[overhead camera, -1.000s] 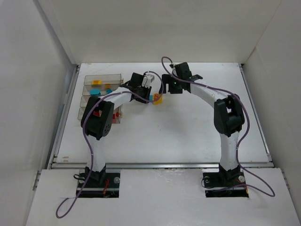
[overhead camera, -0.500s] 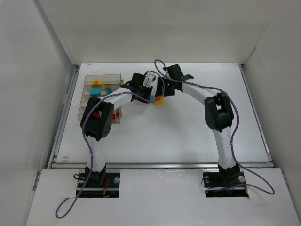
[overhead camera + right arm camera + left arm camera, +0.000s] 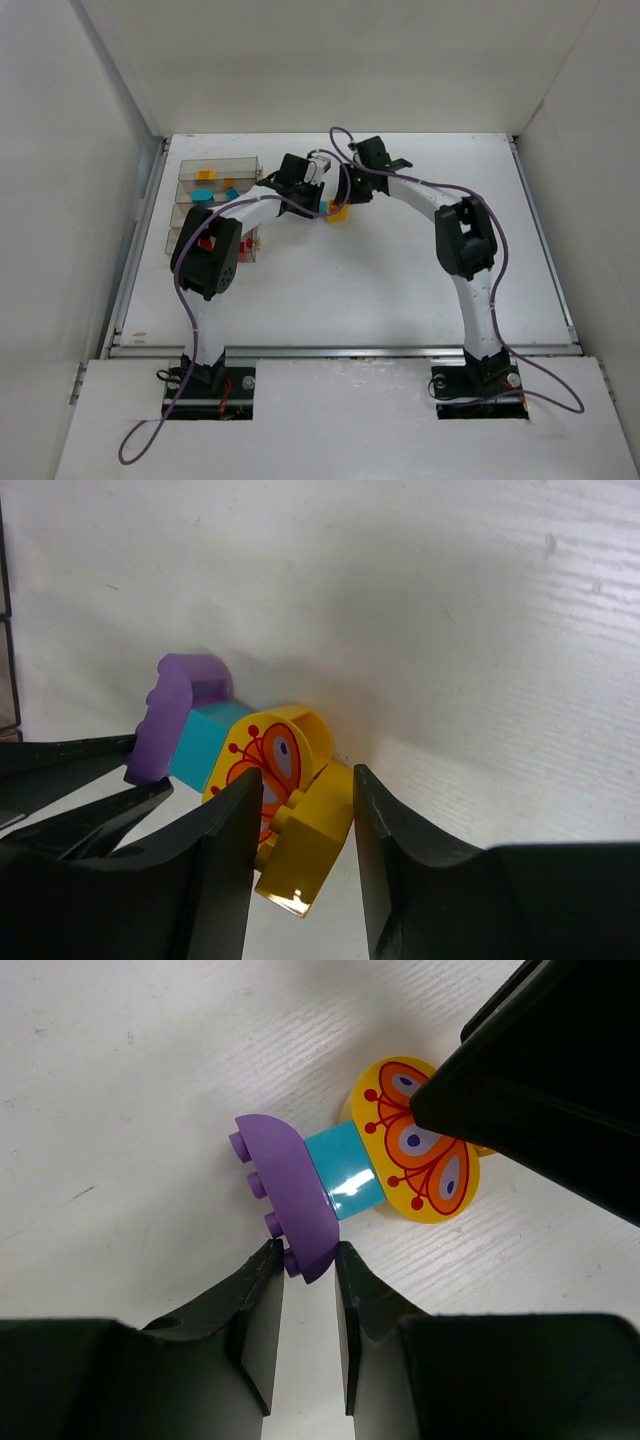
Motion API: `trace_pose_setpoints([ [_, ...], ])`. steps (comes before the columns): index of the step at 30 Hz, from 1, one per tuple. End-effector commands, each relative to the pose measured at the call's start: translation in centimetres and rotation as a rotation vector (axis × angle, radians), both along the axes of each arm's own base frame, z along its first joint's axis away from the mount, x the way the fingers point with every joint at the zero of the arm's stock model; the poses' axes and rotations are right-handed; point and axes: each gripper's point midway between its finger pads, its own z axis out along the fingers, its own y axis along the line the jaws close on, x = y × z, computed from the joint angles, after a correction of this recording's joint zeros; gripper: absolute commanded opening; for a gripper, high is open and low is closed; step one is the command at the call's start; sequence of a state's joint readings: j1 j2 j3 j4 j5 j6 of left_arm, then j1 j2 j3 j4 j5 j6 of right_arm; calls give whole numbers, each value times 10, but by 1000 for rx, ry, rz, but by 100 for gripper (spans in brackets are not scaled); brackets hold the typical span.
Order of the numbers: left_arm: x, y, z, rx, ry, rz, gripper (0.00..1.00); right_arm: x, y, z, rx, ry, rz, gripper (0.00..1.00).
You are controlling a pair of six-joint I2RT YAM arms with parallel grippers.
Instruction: Sort the legos into containers by color
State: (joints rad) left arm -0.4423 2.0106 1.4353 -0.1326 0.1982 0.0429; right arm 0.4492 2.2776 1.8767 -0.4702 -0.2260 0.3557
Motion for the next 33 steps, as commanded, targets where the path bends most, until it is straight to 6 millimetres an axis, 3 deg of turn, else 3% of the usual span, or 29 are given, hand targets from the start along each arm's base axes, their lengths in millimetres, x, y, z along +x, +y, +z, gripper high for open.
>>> trace_pose_setpoints([
  [1,6,12,27,-4,-52,39,0,-2,-16,24,12,-19,-28,0],
  [7,7,23,28,7,-44,52,0,2,-51,25,-59,-53,-100,0],
  [8,7,23,28,7,-44,52,0,-2,-53,19,-66,-40,-99,0],
  [12,2,23,30,11,-35,25,0,-4,-57,28,-80,-65,-94,0],
  [16,-2,21,27,10,-28,-3,0,0,-48,51,-21,-123,-72,0],
  [18,-5,23,22,21,-23,-12,0,-1,-50,49,-32,-116,-77,0],
  [20,-6,24,21,29,-19,-19,7,-3,-56,49,-52,-112,-48,0],
  [21,-6,24,21,29,-19,-19,17,-6,-55,48,-50,-99,-41,2],
  [22,-8,25,20,39,-13,-27,23,-6,-61,46,-64,-97,-36,20],
  [24,-10,26,23,39,-13,-27,31,-12,-61,61,-71,-138,25,38],
  [25,-9,26,23,45,-18,-37,36,-17,-62,64,-75,-139,49,52],
  [26,-11,27,21,54,-12,-44,46,-23,-65,72,-83,-148,61,60],
  [29,-13,29,20,63,-8,-52,54,-42,-91,69,-127,-64,16,76],
  [31,-12,29,25,66,-23,-61,59,-53,-106,83,-106,-58,-50,80],
  [32,-12,29,29,70,-38,-72,61,-53,-122,85,-106,-61,-104,95],
  [33,-11,29,34,72,-52,-79,61,-62,-132,77,-110,-41,-138,100],
])
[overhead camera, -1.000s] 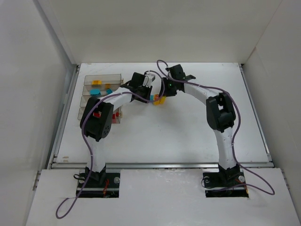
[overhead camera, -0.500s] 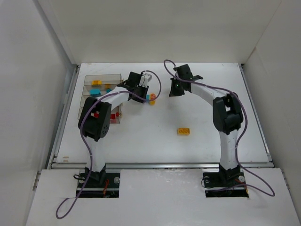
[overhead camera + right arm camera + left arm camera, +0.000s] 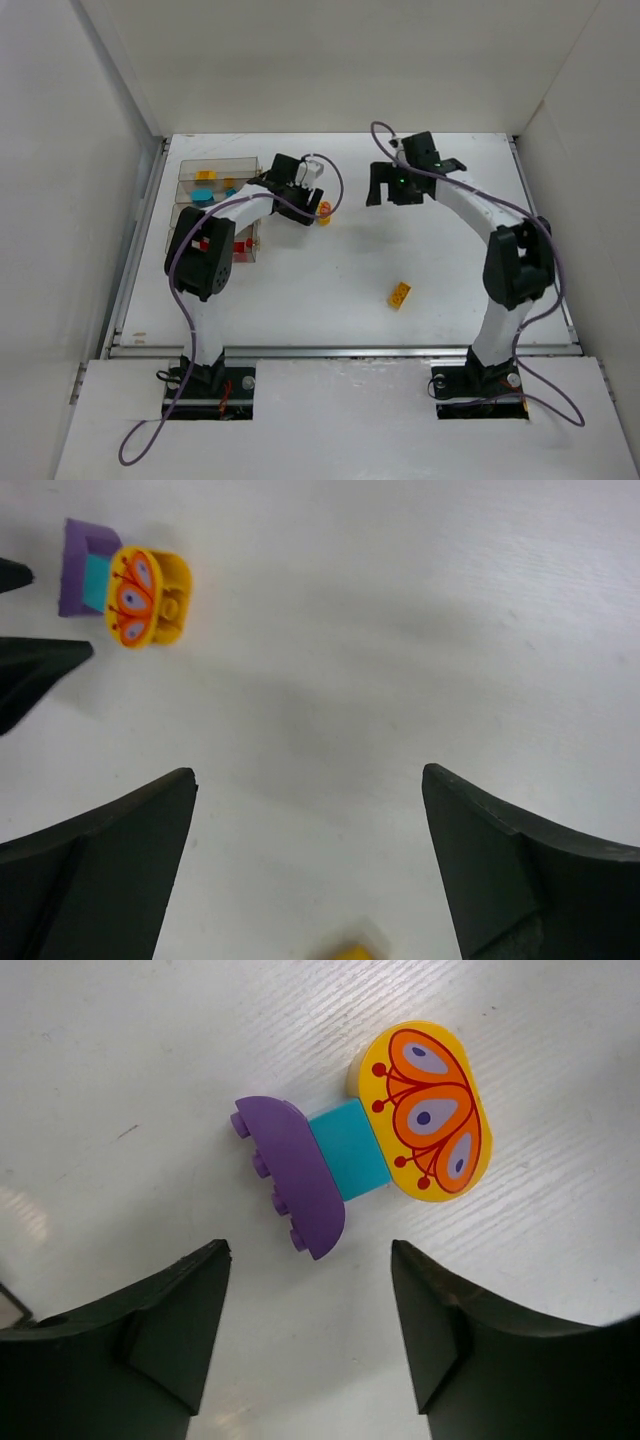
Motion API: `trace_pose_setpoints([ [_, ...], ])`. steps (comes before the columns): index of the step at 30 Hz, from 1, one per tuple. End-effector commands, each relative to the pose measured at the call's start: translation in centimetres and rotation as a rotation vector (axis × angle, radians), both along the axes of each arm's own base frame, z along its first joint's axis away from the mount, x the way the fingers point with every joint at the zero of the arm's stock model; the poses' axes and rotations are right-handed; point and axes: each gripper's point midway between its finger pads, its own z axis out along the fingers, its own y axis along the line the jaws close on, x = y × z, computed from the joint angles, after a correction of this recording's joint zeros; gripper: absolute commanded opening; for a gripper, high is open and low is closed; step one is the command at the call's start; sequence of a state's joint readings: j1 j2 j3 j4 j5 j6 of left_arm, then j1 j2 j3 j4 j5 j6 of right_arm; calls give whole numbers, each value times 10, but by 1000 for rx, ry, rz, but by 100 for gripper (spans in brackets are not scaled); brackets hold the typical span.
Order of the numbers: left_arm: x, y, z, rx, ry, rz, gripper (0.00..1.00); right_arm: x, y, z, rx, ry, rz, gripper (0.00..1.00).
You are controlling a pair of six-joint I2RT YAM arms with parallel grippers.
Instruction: Sort the legos into containers by color
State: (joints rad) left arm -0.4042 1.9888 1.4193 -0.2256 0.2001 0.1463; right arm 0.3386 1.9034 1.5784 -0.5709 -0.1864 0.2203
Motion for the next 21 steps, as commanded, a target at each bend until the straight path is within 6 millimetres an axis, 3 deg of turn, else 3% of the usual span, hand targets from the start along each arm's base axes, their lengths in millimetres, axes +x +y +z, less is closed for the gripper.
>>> trace_pose_setpoints([
  [1,0,0,43,-10,-89,-49,66,-12,-43,36,23,-48,-152,100],
  [2,3,0,55,-4,-118,-69,67,-10,-60,40,2,-66,-213,100],
  [5,3,-4,84,12,-175,-123,74,-7,-76,57,-13,-113,-284,100],
  [8,-6,-15,112,62,-265,-238,100,1,-99,85,36,-172,-383,100],
  [9,-10,-20,128,64,-310,-273,100,3,-104,95,55,-194,-408,100],
  [10,-19,-35,135,98,-354,-350,100,1,-116,99,43,-210,-456,100],
  [12,-30,-51,146,136,-412,-426,100,-4,-131,127,37,-304,-536,100],
  [13,-44,-74,153,137,-449,-493,100,-7,-148,130,-7,-338,-614,100],
  [15,-58,-105,160,193,-548,-612,100,-26,-170,163,-26,-443,-711,100],
  [16,-58,-99,159,216,-550,-594,100,-26,-175,164,-42,-449,-732,100],
  [17,-71,-116,162,233,-596,-644,100,-31,-179,167,-46,-469,-750,100],
  [18,-69,-121,168,282,-674,-676,100,-39,-183,186,-35,-529,-755,100],
  [21,-67,-134,189,243,-763,-690,100,-55,-193,191,-48,-572,-784,100],
])
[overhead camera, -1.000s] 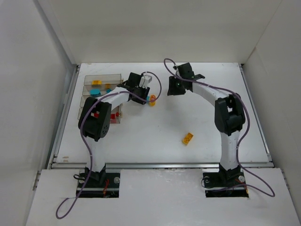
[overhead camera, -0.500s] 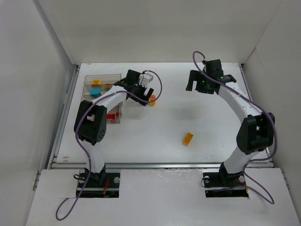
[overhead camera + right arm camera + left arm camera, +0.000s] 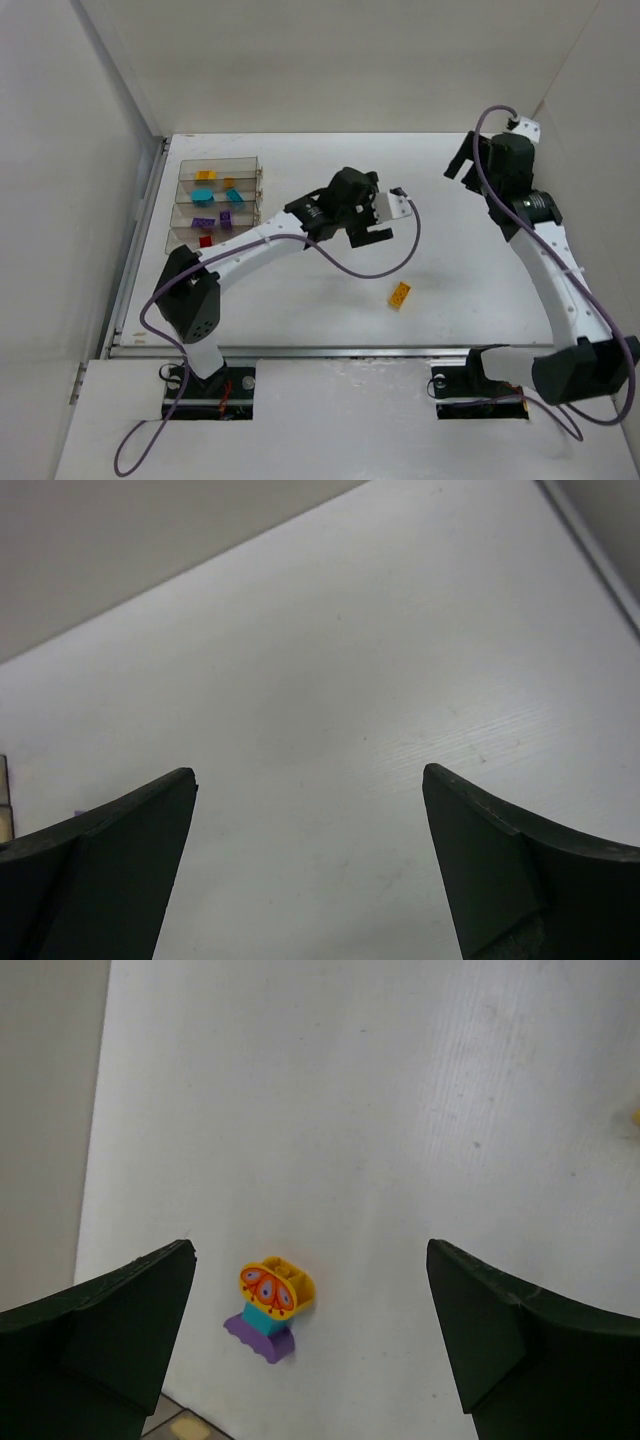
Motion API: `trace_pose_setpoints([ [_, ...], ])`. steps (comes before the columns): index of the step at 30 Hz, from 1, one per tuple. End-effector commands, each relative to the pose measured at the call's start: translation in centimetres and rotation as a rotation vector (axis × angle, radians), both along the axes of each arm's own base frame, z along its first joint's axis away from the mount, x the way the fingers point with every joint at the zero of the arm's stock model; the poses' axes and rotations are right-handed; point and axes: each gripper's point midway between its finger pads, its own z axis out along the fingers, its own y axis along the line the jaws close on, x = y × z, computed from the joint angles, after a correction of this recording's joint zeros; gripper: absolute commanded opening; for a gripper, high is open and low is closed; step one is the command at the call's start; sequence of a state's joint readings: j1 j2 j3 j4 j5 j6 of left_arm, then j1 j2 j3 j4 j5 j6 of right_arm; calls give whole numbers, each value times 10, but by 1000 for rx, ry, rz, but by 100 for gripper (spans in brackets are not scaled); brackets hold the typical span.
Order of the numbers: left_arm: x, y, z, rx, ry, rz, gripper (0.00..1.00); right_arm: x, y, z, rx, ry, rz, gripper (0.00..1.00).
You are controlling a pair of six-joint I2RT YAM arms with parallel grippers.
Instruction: Sort the legos into containers by color
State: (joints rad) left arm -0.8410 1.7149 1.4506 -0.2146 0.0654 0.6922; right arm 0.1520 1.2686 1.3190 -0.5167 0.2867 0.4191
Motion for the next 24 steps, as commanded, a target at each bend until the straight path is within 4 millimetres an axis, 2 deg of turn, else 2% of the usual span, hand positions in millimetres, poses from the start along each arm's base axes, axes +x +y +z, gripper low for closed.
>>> trace_pose_setpoints([
  [1,17,-1,65,-91,-162,-46,100,-13,-24,35,-25,-148,-122,100],
  [2,10,-9,71,-161,-72,-60,100,-18,-32,36,-39,-155,-159,100],
  [3,10,-7,80,-229,19,-70,100,-23,-38,32,-52,-158,-190,100],
  [4,-1,-16,88,-304,116,-108,100,-32,-45,38,-32,-187,-239,100],
  [5,-23,-31,97,-391,235,-211,100,-38,-56,39,-54,-194,-298,100],
  [6,-35,-39,98,-447,331,-228,100,-44,-60,36,-72,-190,-311,100],
  [7,-42,-46,97,-468,353,-292,100,-48,-65,40,-85,-206,-334,100],
  [8,-55,-51,85,-463,393,-337,100,-55,-71,50,-82,-247,-364,100],
  [10,-71,-59,87,-447,324,-384,100,-62,-77,51,-106,-264,-385,100],
  [11,-78,-60,85,-416,279,-409,100,-70,-79,64,-119,-302,-379,100],
  [12,-72,-57,78,-366,204,-354,100,-72,-78,61,-133,-296,-364,100],
  [13,-85,-58,90,-352,134,-363,100,-74,-79,60,-143,-302,-361,100],
  [14,-79,-59,103,-371,61,-334,100,-80,-81,66,-161,-321,-356,100],
  [15,-58,-47,103,-384,24,-183,100,-80,-80,70,-169,-343,-340,100],
  [16,-50,-45,115,-454,30,-63,100,-79,-75,72,-180,-353,-304,100],
  [17,-27,-26,125,-526,43,182,100,-74,-70,72,-205,-360,-258,100],
  [19,-14,-24,107,-525,76,270,100,-72,-66,74,-213,-366,-223,100],
  [20,-9,-30,92,-476,98,231,98,-72,-66,76,-211,-374,-224,100],
  [21,-17,-34,75,-409,139,180,89,-71,-63,80,-204,-385,-208,100],
  [22,-20,-39,67,-383,160,142,72,-70,-60,78,-203,-378,-191,100],
  [23,-22,-45,49,-357,188,179,67,-68,-54,78,-195,-381,-154,100],
  [24,-35,-56,40,-340,198,203,64,-68,-51,75,-177,-376,-145,100],
])
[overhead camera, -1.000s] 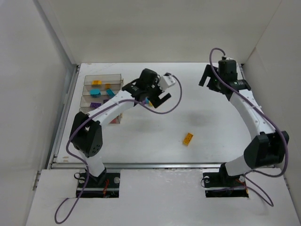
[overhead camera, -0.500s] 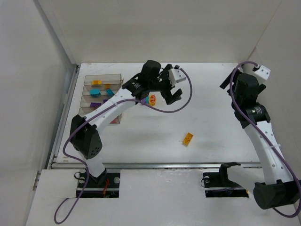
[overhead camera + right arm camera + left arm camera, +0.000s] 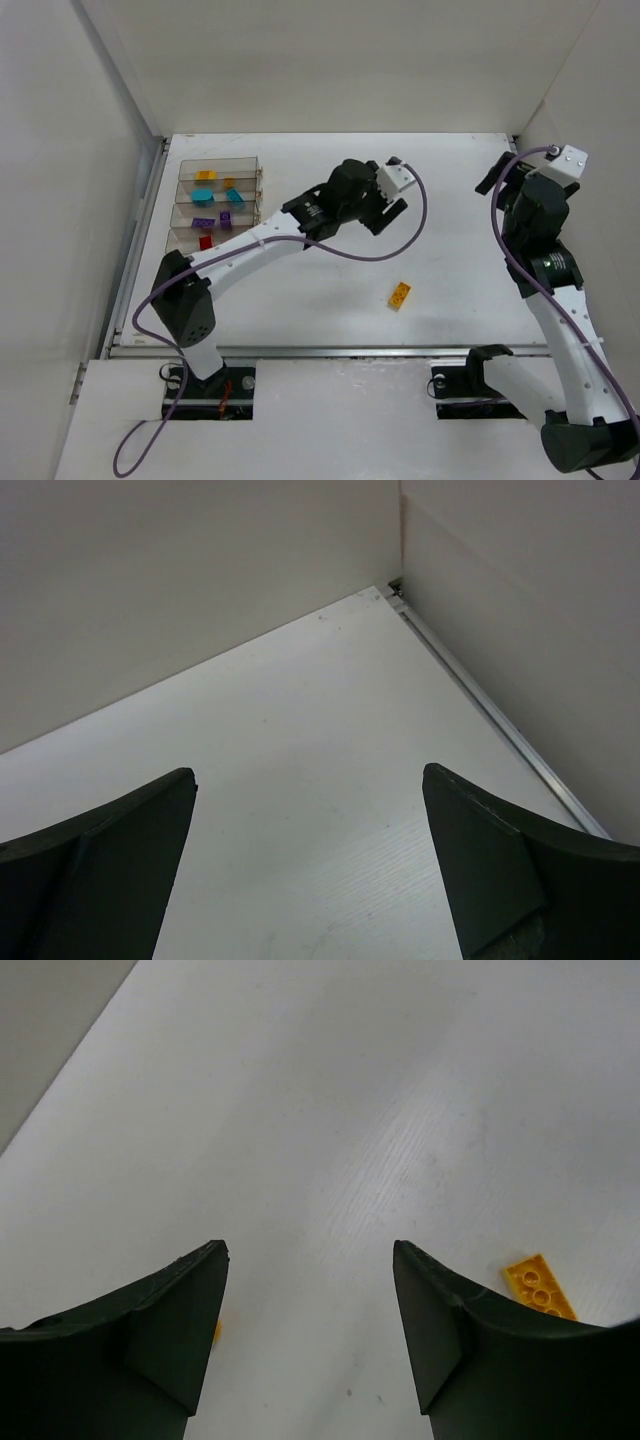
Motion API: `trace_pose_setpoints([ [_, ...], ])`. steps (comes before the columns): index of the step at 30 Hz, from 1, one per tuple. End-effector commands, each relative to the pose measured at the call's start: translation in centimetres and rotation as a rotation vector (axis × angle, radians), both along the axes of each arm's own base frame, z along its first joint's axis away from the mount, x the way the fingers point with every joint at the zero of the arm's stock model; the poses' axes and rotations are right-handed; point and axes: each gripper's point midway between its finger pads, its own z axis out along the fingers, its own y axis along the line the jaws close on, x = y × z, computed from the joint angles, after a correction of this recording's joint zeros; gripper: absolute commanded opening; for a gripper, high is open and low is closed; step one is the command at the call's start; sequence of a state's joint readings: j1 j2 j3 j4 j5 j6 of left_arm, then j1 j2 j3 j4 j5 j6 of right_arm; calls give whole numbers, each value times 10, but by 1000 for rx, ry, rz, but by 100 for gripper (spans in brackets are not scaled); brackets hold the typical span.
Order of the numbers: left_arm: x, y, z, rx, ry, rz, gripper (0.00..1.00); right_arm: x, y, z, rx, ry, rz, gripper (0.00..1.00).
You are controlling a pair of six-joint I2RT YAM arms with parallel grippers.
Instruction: Sort the legos into containers by color
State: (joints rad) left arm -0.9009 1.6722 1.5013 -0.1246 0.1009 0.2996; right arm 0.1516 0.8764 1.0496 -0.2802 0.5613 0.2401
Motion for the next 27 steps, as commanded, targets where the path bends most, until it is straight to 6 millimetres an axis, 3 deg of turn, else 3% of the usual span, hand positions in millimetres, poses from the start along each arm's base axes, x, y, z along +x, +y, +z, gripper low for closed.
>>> trace_pose_setpoints([
  [1,-13,-11,-35,70,71,127,63,6,16,12,24,-52,93,100],
  [2,-10,-6,-43,103,56,224,63,7,21,12,26,-52,118,100],
  [3,-25,-16,-63,114,115,241,63,7,22,9,41,-45,117,100],
  [9,-56,-36,-89,69,315,182,69,6,32,-11,159,2,134,100],
  [10,-60,-40,-103,97,321,181,72,5,32,-9,172,0,132,100],
  [13,-74,-41,-133,163,391,152,94,3,28,-16,183,30,100,100],
  [14,-82,-43,-140,185,405,134,96,3,28,-11,184,20,101,100],
  [23,-120,-55,-178,251,556,11,98,1,26,-24,169,61,90,100],
  [27,-126,-41,-192,332,578,10,97,1,26,-29,168,71,89,100],
])
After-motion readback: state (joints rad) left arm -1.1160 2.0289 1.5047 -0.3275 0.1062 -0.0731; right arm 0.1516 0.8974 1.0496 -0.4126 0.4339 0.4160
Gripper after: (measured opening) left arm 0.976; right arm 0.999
